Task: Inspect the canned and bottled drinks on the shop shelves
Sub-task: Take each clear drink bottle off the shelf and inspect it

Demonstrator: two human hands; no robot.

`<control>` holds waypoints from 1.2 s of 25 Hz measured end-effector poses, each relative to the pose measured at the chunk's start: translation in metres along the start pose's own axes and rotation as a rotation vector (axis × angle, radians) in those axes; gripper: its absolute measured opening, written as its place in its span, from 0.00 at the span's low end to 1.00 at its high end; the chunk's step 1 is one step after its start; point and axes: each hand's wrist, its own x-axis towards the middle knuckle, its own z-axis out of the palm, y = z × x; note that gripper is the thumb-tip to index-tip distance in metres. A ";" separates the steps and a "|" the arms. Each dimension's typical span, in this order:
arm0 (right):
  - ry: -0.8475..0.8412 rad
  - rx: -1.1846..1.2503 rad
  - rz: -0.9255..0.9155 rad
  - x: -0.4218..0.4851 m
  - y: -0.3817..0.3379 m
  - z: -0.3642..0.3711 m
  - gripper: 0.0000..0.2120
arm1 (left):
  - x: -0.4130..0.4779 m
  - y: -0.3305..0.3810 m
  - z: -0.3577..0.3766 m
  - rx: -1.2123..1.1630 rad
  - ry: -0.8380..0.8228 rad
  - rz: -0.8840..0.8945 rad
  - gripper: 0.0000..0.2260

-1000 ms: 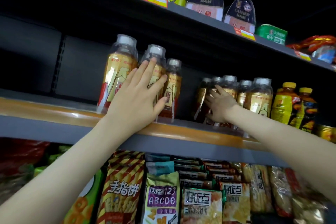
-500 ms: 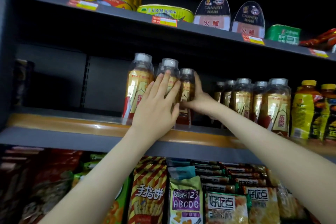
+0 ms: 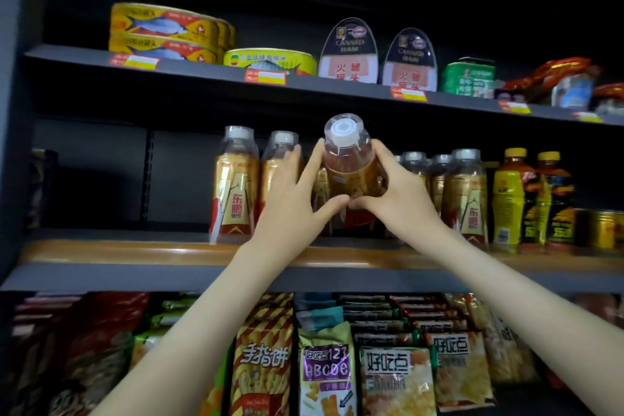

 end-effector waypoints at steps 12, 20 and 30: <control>-0.441 0.613 0.116 -0.251 0.008 -0.097 0.31 | -0.225 0.151 0.064 -0.377 -0.232 -0.298 0.32; -0.637 0.756 0.423 -0.374 0.021 -0.075 0.35 | -0.347 0.197 0.086 -0.327 -0.367 -0.761 0.32; -0.828 0.345 0.479 -0.429 -0.010 -0.035 0.51 | -0.359 0.188 0.084 -0.697 -0.253 -1.453 0.18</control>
